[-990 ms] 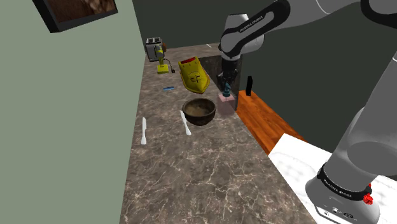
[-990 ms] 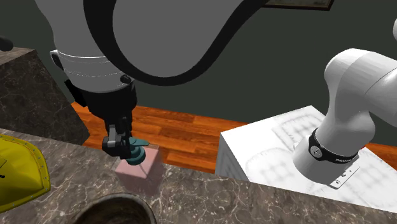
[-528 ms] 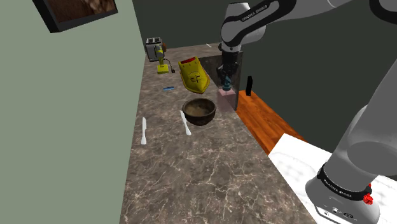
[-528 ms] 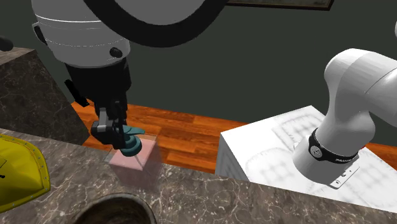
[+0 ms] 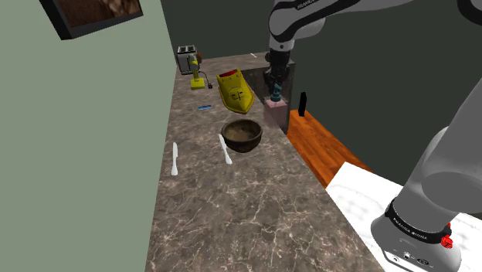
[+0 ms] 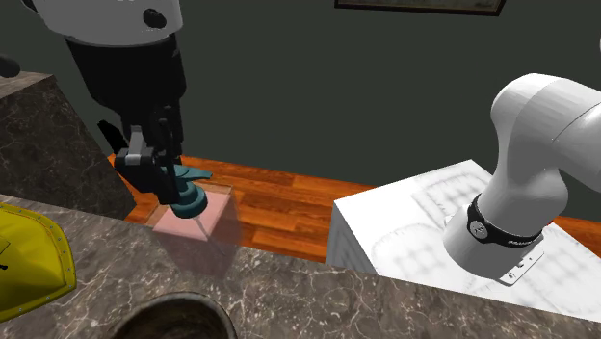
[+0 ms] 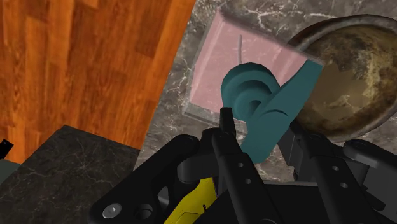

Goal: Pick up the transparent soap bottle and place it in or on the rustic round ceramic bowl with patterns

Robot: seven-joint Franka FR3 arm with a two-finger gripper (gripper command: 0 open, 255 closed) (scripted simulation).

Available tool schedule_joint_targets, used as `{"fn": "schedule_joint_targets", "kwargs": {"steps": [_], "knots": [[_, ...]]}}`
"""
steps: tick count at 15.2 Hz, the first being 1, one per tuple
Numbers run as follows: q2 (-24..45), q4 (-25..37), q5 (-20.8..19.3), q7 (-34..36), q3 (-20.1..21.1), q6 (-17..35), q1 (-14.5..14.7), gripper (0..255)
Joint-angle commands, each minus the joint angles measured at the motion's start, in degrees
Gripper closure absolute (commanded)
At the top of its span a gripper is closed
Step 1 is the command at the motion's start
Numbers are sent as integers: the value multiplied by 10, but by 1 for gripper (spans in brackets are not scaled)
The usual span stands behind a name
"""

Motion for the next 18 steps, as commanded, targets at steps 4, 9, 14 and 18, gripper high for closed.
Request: {"fn": "schedule_joint_targets", "kwargs": {"steps": [4, 9, 14, 18], "knots": [[-7, 31, -2, 3, 0, -39, 0, 255], [-10, 66, -3, 4, 1, -77, 0, 255], [-10, 105, -3, 6, 1, -115, 0, 255], [15, 163, -3, 38, 17, -147, 16, 255]]}}
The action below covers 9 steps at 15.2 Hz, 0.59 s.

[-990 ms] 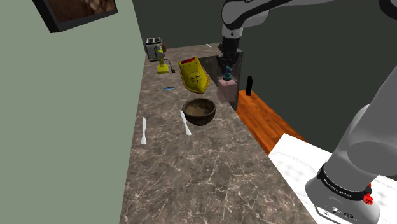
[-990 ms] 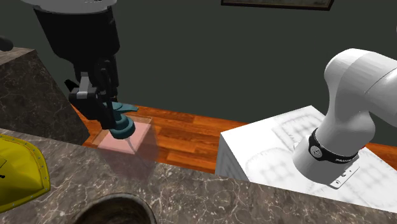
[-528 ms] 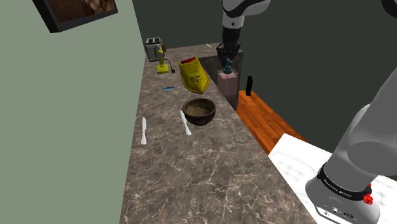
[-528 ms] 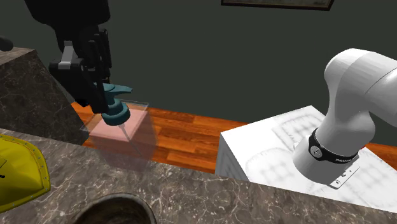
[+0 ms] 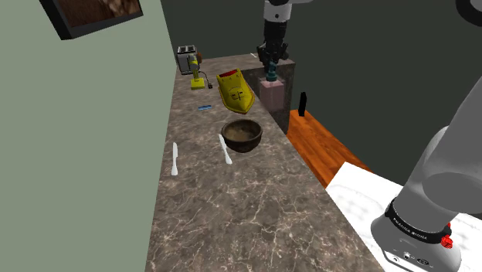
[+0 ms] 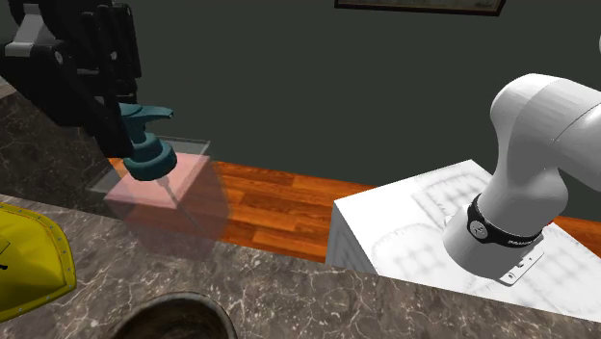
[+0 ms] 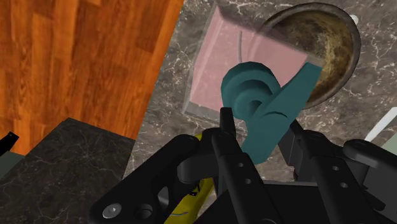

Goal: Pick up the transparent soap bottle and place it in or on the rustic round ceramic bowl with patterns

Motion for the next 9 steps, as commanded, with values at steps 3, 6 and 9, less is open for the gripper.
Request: {"fn": "schedule_joint_targets", "kwargs": {"steps": [3, 6, 9], "knots": [[40, 85, 0, 43, 20, -44, 21, 255], [78, 159, 0, 73, 34, -79, 36, 255], [126, 249, -1, 103, 46, -121, 52, 255]]}}
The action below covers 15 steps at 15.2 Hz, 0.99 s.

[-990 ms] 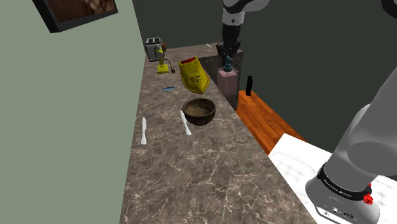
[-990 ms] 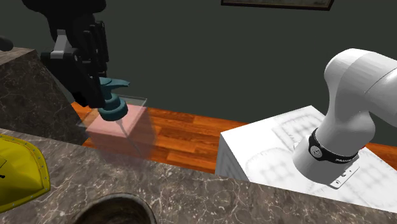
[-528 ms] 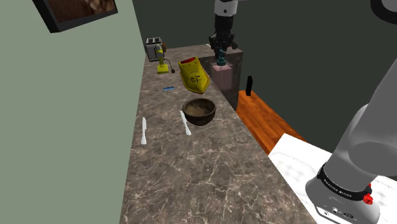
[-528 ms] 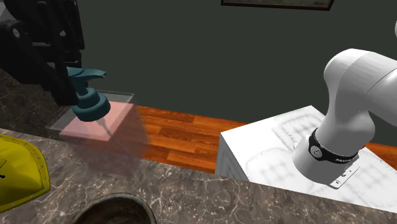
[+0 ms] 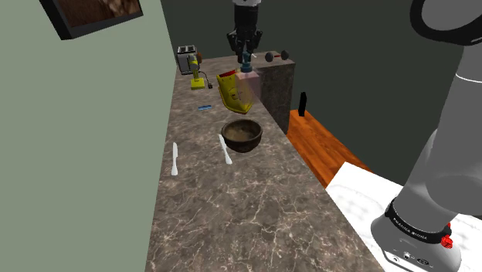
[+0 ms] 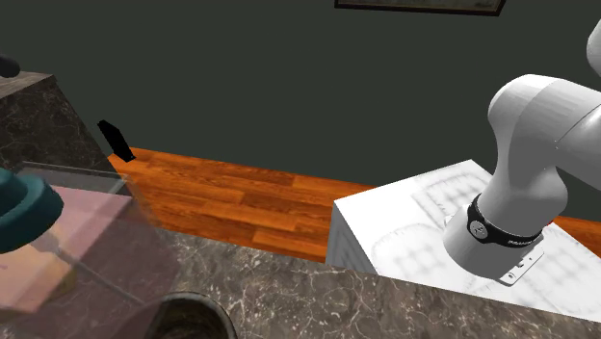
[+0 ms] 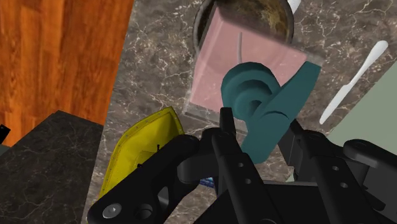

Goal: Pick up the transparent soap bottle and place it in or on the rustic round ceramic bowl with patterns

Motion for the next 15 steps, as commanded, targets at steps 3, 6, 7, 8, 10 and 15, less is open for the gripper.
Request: {"fn": "schedule_joint_targets", "kwargs": {"steps": [3, 6, 7, 8, 10, 15], "knots": [[45, 71, -2, 27, 10, -26, 15, 255], [34, 33, -2, 27, 10, 2, 16, 255], [32, 21, -2, 27, 10, 11, 16, 255], [29, 9, -3, 27, 10, 20, 16, 255], [24, -13, -3, 27, 10, 37, 16, 255], [16, -63, -3, 27, 11, 79, 17, 255]]}}
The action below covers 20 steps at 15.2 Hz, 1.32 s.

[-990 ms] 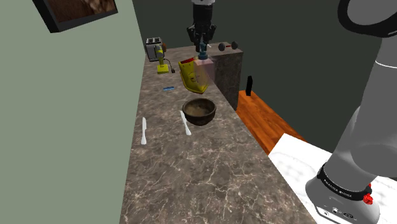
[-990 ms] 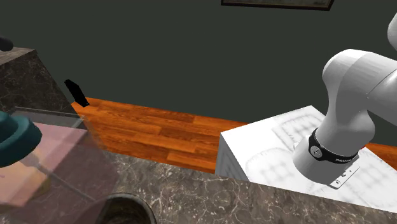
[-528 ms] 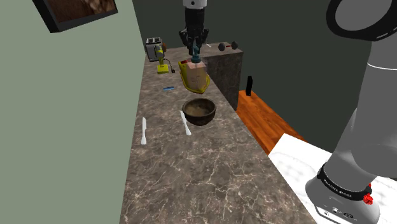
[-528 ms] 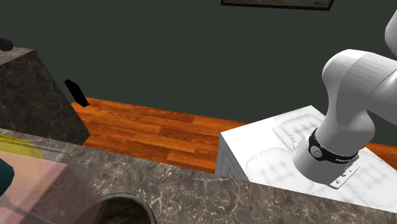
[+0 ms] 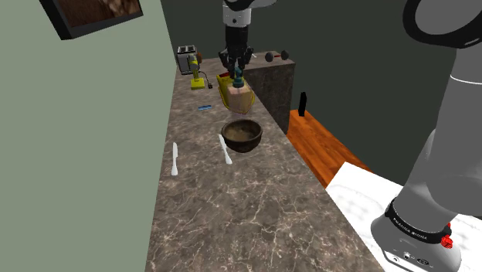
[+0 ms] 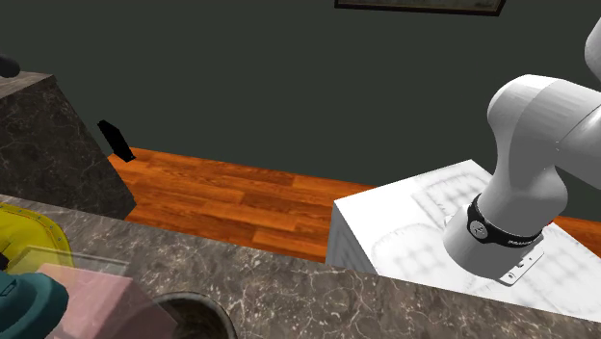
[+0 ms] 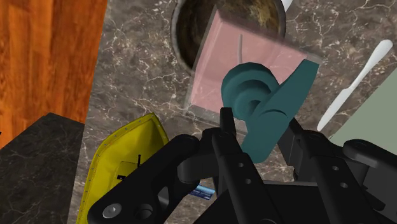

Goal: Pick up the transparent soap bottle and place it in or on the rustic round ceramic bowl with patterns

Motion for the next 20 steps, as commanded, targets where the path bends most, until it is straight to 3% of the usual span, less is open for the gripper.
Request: {"fn": "schedule_joint_targets", "kwargs": {"steps": [1, 14, 20], "knots": [[-5, -21, 0, -1, 0, 17, 0, 255], [-7, -123, 0, -2, 0, 117, 0, 255], [-7, -123, 0, -2, 0, 117, 0, 255]]}}
